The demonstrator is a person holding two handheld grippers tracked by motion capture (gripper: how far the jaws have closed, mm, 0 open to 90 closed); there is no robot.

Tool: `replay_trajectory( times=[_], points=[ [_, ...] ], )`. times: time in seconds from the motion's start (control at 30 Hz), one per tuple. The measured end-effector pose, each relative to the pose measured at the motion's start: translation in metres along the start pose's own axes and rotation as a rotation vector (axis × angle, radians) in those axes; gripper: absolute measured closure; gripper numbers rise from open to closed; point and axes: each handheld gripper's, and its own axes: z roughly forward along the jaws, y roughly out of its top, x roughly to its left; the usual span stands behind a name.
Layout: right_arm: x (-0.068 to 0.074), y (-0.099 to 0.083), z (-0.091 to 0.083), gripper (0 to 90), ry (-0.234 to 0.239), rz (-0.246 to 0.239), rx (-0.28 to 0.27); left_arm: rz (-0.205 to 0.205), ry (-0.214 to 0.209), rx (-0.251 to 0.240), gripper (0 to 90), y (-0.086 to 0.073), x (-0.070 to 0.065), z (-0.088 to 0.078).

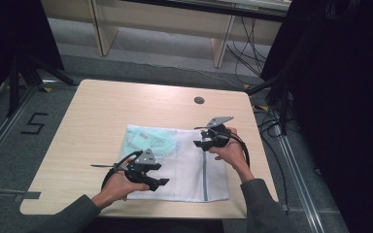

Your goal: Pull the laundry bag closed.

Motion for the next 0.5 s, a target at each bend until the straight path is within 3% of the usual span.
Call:
replay_trajectory(
  times=[0.13,0.17,0.23,0.27,0.3,0.33,0.4,0.5],
  points=[
    [0.004,-0.002,-0.002,47.7,0.014,0.003,-0.003,-0.019,0.018,-0.007,35.5,-0.002,0.003,-0.004],
    [0.005,-0.003,-0.001,47.4,0.015,-0.005,-0.006,-0.005,0.023,-0.002,35.2,-0.002,0.005,-0.006],
    [0.008,-0.003,-0.004,47.3,0.026,-0.008,0.02,-0.015,0.028,-0.008,34.5,-0.003,0.007,-0.008],
    [0.01,-0.003,-0.003,47.1,0.02,-0.007,-0.01,-0.029,0.034,-0.007,34.5,-0.004,0.007,-0.01],
    [0.012,-0.003,-0.003,47.0,0.025,-0.011,-0.013,-0.01,0.031,-0.01,34.4,-0.004,0.009,-0.011],
    [0.013,-0.003,-0.004,46.7,0.023,-0.009,-0.015,-0.03,0.041,-0.01,34.2,-0.004,0.008,-0.012],
    [0.015,-0.003,-0.006,46.2,0.031,-0.021,0.01,-0.019,0.038,-0.008,33.7,-0.005,0.01,-0.013],
    [0.018,-0.004,-0.005,45.2,0.038,-0.021,-0.01,-0.02,0.047,0.0,32.9,-0.007,0.01,-0.016]
  ],
)
